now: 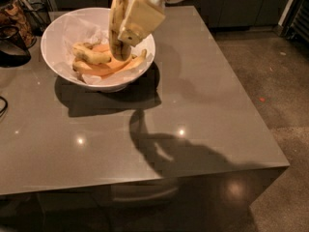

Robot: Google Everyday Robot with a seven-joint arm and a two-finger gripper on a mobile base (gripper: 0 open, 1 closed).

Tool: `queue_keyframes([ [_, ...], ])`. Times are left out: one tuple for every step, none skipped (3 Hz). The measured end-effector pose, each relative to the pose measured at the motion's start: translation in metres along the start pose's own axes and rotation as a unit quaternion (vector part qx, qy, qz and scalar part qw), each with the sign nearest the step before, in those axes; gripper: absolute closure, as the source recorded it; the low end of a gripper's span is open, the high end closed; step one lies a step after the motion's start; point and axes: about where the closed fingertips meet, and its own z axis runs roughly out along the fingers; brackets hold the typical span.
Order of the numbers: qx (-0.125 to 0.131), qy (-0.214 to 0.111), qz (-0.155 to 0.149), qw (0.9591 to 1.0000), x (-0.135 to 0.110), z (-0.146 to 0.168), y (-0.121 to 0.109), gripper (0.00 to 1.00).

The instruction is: Pick banana from white bowl

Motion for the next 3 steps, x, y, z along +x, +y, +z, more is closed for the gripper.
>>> queue_keyframes([
  [0.002,0.0,-0.006,1.0,-0.004,-0.002,0.002,1.0],
  [-0.001,-0.001,0.011,0.9999,-0.014,-0.021,0.061,1.0],
  [-0.001,-0.001,0.011,0.9999,-0.014,-0.021,0.061,1.0],
])
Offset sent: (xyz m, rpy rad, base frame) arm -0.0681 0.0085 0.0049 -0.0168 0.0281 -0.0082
